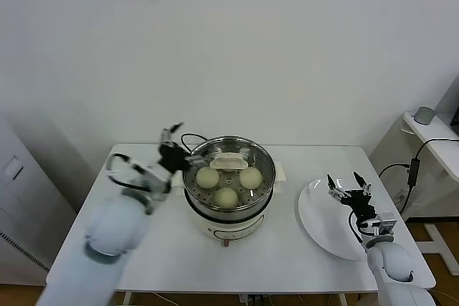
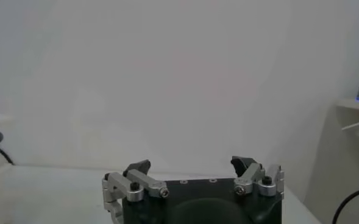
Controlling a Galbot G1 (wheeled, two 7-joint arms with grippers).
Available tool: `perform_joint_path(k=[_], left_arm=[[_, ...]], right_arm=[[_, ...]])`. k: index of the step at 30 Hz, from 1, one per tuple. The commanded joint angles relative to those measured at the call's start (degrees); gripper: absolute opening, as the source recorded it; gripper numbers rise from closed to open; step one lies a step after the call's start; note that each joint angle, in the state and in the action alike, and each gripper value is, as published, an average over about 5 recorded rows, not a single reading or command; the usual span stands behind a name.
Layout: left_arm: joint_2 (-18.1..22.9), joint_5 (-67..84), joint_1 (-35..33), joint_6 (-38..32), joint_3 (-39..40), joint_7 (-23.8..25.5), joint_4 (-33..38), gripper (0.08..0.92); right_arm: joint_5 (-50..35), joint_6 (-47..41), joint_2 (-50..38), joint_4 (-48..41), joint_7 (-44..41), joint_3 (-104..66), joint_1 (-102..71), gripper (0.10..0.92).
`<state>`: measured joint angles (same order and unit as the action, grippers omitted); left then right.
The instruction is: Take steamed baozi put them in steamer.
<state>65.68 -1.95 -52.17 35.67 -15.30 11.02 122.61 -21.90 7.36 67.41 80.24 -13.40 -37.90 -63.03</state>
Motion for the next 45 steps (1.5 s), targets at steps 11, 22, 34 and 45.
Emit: perform_joint_path(k=[11, 22, 34, 45], left_arm=[[-1.0, 26.8, -20.3, -18.1, -25.9, -7.8, -13.8, 0.823], [1.4, 21.4, -21.2, -25.4, -21.7, -7.4, -21.4, 0.823], [2.9, 21.6, -21.6, -26.4, -20.4, -7.4, -22.7, 0.823], [2.9, 22.2, -21.9, -25.9, -19.9, -7.3, -21.3, 0.823]], right_arm=[[-2.3, -1.6, 0.1, 2.3, -1.5, -1.0, -0.6, 0.823], [-3.3, -3.5, -0.2, 4.6, -1.1, -0.9, -1.7, 0.823], [-2.6, -4.7, 0.0, 4.7, -1.0, -1.8, -3.2, 0.823], [-1.6, -5.3, 0.3, 4.1, -0.3, -2.5, -3.2, 0.823]])
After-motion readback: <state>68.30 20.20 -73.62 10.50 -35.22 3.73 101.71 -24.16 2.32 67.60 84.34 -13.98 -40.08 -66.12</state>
